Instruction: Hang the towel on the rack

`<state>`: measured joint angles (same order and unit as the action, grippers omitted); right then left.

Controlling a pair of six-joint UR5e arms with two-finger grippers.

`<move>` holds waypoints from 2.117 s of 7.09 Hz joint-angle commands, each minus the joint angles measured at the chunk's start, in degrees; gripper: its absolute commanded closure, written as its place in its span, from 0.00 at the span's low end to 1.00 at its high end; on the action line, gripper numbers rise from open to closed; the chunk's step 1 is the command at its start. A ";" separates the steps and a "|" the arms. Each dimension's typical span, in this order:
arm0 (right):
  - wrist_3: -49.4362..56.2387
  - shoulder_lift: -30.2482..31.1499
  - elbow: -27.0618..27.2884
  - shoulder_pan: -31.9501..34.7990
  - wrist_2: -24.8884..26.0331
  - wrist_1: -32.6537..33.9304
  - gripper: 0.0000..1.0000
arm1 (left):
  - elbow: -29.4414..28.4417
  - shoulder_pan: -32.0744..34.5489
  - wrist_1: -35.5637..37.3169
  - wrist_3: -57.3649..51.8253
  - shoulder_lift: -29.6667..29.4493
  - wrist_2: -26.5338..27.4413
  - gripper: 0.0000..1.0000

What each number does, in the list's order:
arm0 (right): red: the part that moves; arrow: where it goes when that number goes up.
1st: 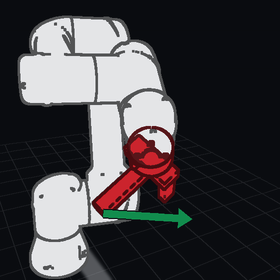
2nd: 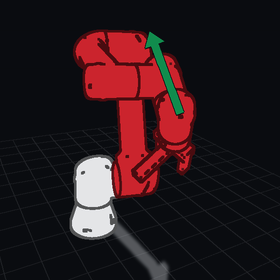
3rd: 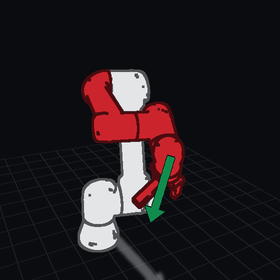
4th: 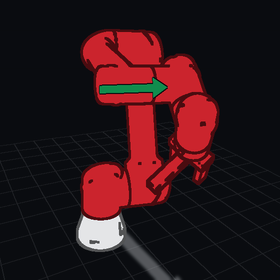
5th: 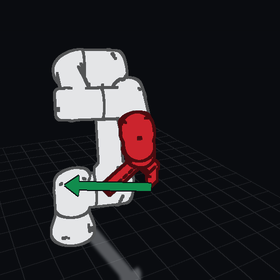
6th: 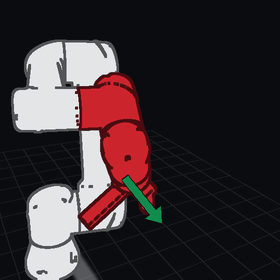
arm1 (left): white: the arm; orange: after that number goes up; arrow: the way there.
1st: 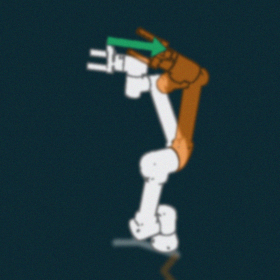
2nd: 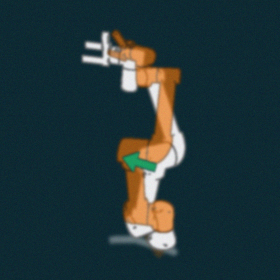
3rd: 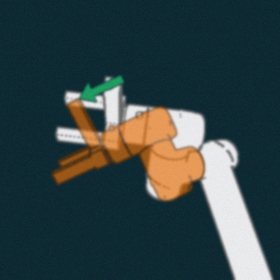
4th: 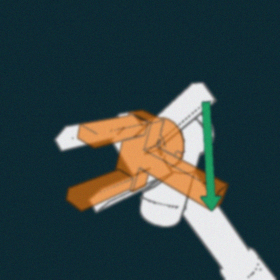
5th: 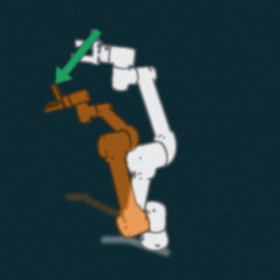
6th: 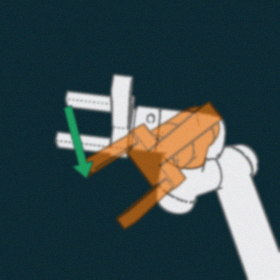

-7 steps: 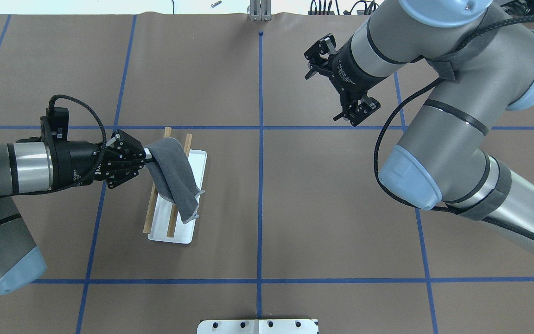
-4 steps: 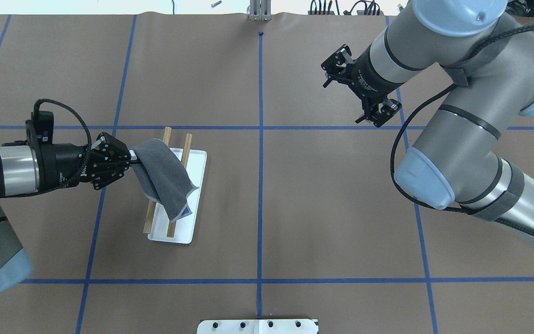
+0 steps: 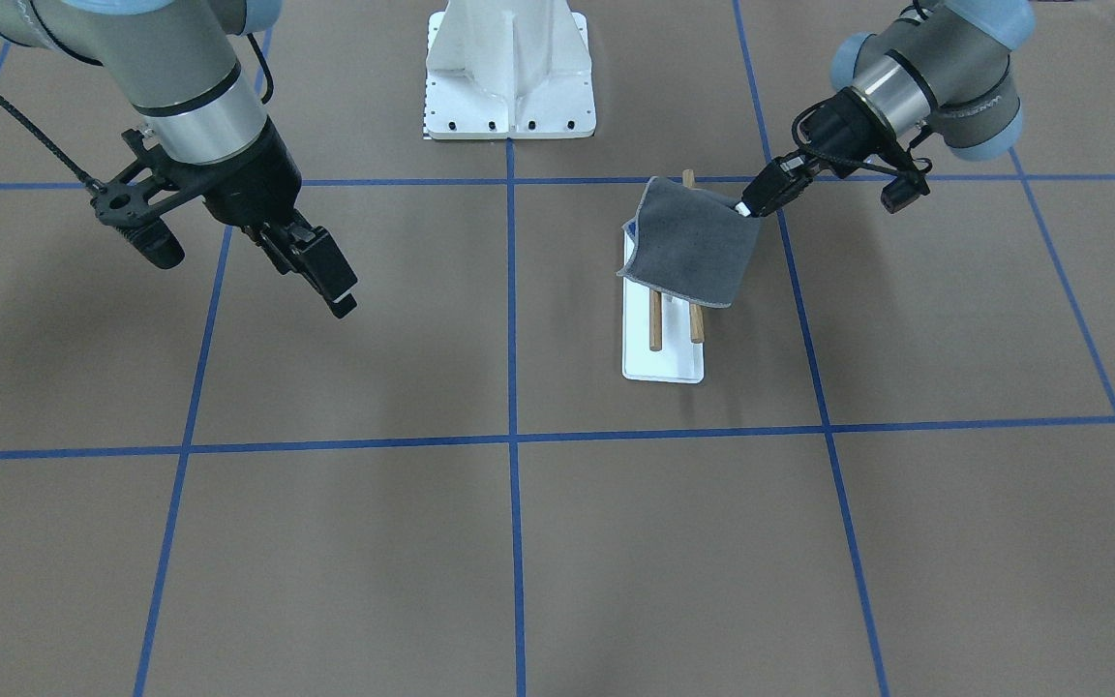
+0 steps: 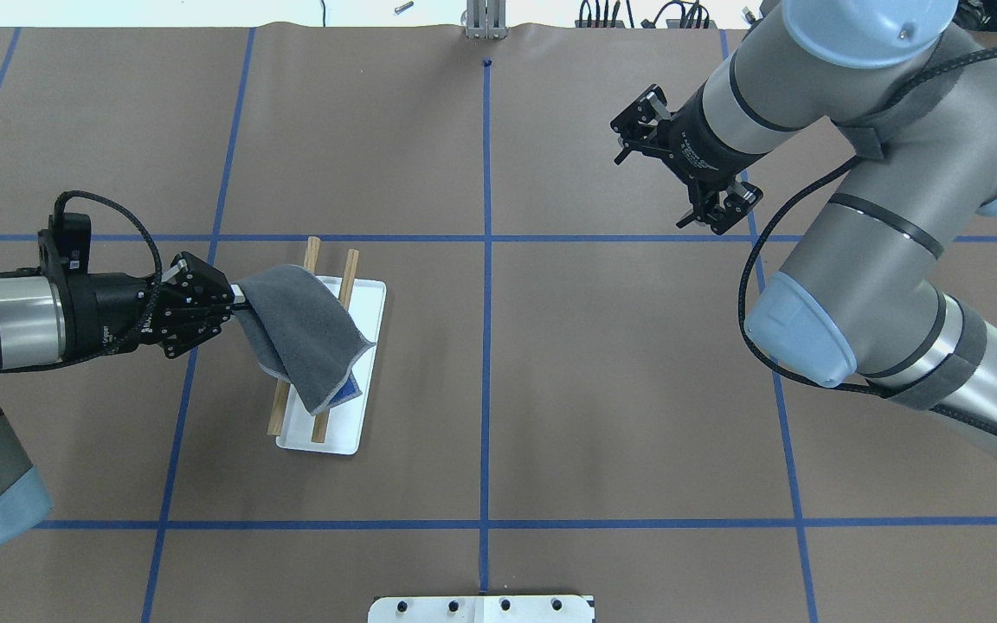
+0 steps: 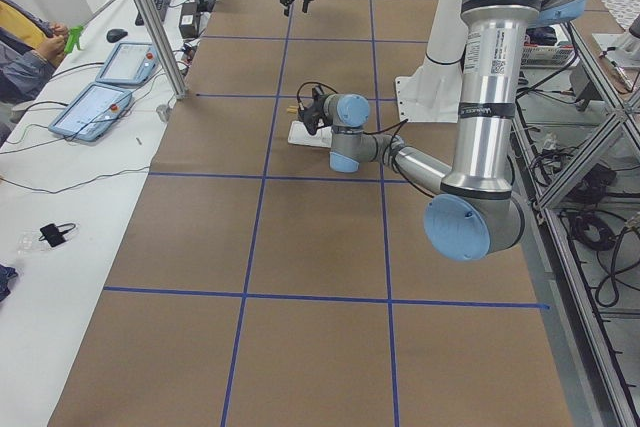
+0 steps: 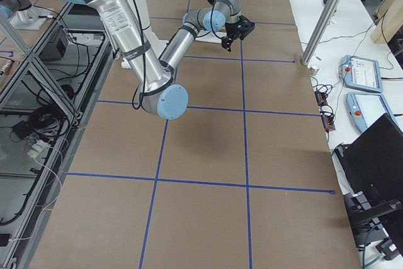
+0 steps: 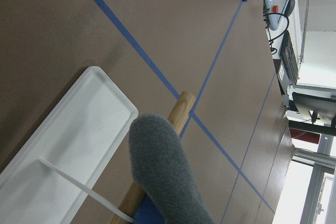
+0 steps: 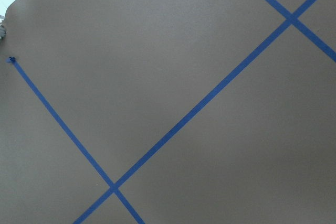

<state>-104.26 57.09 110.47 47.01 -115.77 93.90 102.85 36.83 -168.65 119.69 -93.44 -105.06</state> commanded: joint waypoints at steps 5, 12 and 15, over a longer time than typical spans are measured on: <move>-0.06 -0.23 0.18 0.97 -0.42 0.14 0.00 | -0.90 -0.01 0.08 0.01 1.93 1.78 0.02; 2.55 0.99 1.32 3.43 -2.00 0.32 0.00 | -1.34 7.70 0.07 -17.57 6.59 1.52 0.02; 22.98 10.56 3.52 8.16 -1.83 -0.04 0.00 | -5.90 16.05 9.43 -53.67 9.33 1.08 0.02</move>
<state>-89.44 64.26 113.66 53.07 -117.73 93.98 98.55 49.52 -163.94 79.04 -84.59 -103.96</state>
